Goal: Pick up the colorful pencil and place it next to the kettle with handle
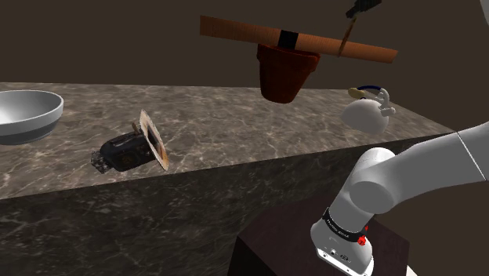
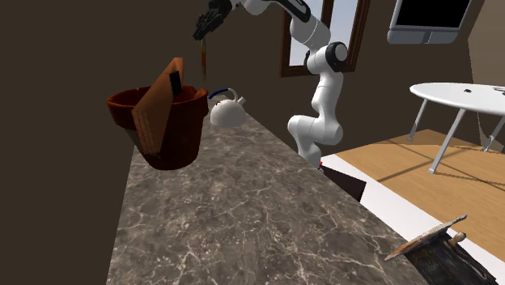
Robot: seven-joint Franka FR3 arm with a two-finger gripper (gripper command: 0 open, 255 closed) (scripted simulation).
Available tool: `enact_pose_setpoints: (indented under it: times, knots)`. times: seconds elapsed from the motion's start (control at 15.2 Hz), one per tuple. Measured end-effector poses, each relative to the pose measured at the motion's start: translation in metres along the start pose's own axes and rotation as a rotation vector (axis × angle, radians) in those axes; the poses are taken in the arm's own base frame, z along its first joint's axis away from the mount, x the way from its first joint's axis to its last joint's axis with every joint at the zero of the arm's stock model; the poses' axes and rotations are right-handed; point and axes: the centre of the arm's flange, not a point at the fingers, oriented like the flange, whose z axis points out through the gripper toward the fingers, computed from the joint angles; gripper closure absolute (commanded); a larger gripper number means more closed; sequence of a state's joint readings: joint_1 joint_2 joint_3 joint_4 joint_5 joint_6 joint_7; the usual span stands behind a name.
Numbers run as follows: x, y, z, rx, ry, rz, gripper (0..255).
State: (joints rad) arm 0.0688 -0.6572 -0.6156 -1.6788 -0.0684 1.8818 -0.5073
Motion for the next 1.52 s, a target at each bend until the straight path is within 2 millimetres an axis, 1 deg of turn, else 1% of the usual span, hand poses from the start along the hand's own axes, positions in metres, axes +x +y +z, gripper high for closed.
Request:
enact_pose_setpoints:
  times: [0.73, 1.39, 1.52]
  knots:
    - [-0.043, -0.001, 0.040, 0.000, 0.000, -0.001, 255]
    - [-0.080, -0.005, 0.074, 0.000, 0.000, -0.001, 255]
    - [-0.087, -0.005, 0.084, 0.000, 0.000, -0.001, 255]
